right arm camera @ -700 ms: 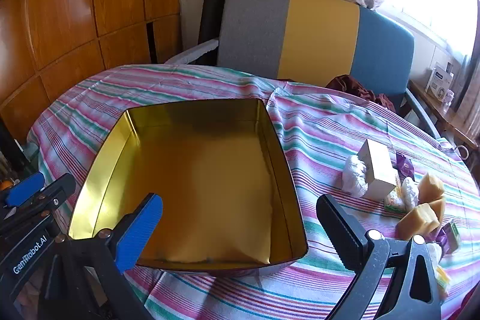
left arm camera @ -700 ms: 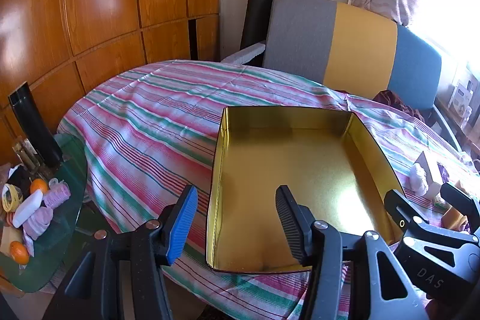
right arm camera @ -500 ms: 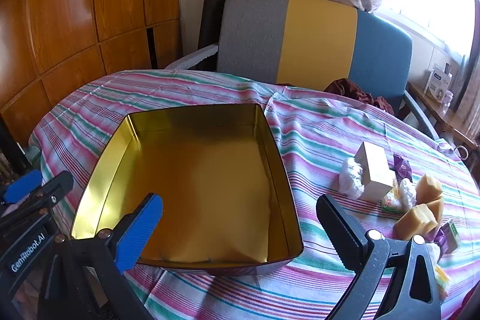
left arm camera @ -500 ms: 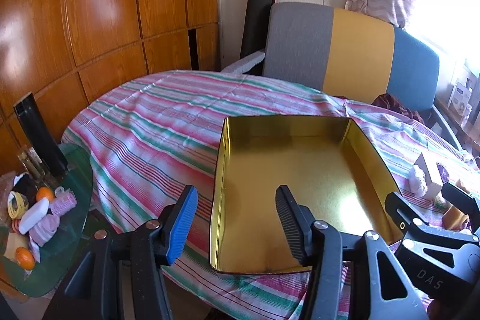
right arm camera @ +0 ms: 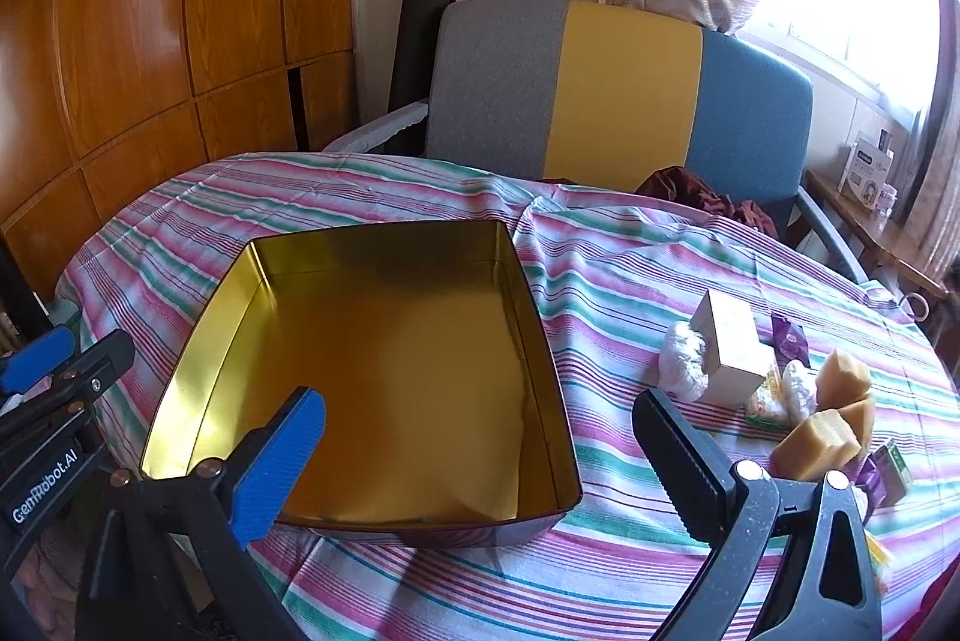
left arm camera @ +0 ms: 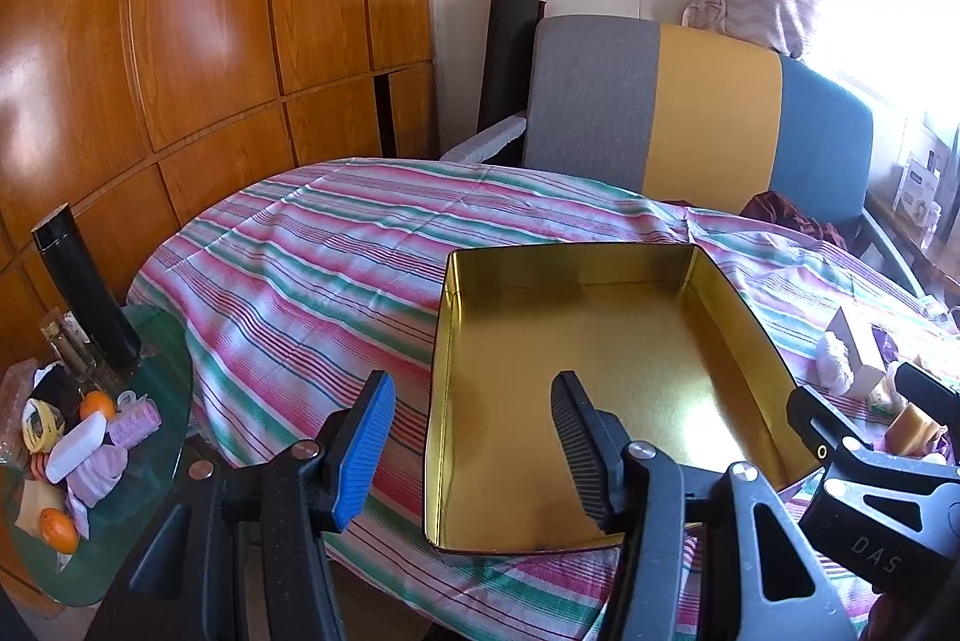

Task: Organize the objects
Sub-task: 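Move both tools from the gold tray toward the cluster of items, then grasp the plastic-wrapped white bundle with left tool while right tool grasps the white box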

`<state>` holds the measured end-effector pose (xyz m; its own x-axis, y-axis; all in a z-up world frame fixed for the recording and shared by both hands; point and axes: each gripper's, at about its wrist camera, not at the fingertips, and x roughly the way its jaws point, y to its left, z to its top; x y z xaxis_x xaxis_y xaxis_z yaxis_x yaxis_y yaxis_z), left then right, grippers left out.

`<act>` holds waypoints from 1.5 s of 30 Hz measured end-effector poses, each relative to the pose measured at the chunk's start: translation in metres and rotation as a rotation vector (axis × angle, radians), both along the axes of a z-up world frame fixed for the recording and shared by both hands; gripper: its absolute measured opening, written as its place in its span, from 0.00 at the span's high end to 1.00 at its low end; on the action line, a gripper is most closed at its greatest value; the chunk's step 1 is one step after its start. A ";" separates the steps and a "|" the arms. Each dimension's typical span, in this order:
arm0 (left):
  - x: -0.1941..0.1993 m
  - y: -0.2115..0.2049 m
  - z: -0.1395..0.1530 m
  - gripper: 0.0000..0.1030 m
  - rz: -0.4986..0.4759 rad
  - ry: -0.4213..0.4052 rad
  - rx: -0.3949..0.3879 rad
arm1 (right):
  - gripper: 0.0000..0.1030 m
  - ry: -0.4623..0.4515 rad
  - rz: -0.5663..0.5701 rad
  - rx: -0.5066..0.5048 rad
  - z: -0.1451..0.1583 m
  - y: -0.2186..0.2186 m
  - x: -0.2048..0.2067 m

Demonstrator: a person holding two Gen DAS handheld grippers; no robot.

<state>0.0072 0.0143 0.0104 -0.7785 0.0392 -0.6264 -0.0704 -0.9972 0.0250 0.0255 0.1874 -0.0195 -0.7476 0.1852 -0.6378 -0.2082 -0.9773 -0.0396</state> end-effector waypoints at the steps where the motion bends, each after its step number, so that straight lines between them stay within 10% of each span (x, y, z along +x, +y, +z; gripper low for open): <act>1: 0.000 0.000 0.000 0.47 -0.002 0.000 -0.001 | 0.00 0.000 -0.001 0.000 0.000 0.001 0.000; 12: -0.005 0.013 -0.008 0.47 -0.041 -0.036 -0.012 | 0.00 -0.006 -0.038 -0.016 -0.004 0.021 0.001; 20: -0.009 0.020 -0.023 0.43 -0.276 -0.184 0.167 | 0.00 0.003 -0.055 -0.046 -0.008 0.036 0.006; 26: -0.001 0.039 -0.023 0.42 -0.332 -0.166 0.116 | 0.00 0.014 -0.085 -0.050 -0.007 0.056 0.011; 45: -0.012 0.183 -0.005 0.32 -0.757 -0.280 0.043 | 0.00 -0.016 -0.477 -0.105 -0.007 0.290 0.093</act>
<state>-0.0044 0.1972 0.0053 -0.3456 0.5217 -0.7800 -0.7248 -0.6763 -0.1313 0.1189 0.4773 -0.0266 -0.5848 0.4389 -0.6821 -0.6343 -0.7716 0.0474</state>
